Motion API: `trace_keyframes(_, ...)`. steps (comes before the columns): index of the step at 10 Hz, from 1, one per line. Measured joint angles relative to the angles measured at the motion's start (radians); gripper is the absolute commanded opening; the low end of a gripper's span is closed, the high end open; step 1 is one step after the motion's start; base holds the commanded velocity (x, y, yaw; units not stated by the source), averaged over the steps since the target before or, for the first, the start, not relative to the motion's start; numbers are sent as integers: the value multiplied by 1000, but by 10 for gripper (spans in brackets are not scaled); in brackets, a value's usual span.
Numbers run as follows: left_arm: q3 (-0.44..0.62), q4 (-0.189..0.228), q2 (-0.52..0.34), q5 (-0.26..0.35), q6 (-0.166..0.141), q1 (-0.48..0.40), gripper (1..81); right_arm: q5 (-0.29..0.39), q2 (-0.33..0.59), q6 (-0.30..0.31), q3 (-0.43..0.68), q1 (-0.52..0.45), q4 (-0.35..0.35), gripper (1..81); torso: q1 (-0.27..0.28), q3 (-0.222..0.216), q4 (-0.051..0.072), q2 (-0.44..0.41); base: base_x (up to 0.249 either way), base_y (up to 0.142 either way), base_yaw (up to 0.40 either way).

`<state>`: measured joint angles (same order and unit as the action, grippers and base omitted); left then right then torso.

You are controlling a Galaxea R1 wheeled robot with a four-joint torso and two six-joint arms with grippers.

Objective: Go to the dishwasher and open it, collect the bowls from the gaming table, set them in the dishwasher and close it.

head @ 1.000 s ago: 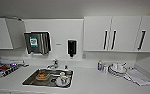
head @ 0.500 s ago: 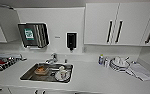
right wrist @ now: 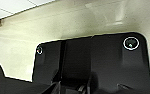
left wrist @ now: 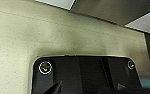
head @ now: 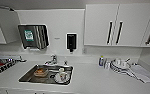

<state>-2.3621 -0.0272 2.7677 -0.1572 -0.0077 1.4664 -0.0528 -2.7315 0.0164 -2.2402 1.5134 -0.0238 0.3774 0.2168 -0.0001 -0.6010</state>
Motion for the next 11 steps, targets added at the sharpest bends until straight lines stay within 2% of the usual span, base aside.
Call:
trace_keyframes(3,27,-6,-20,0,0,0,811,0,7,2,0,-1,-9,811,65,6,0,-105,0,0,0)
trace_keyframes(4,44,-9,-29,0,0,0,811,0,17,2,2,-1,-19,811,81,25,0,-131,0,0,0)
trace_keyframes(8,58,-14,-42,-1,0,-4,811,-1,29,3,3,-19,-40,811,168,155,0,-269,0,0,0)
trace_keyframes(11,58,-16,-43,-3,0,-11,811,-3,39,3,5,-26,-46,811,223,186,0,-354,0,0,0)
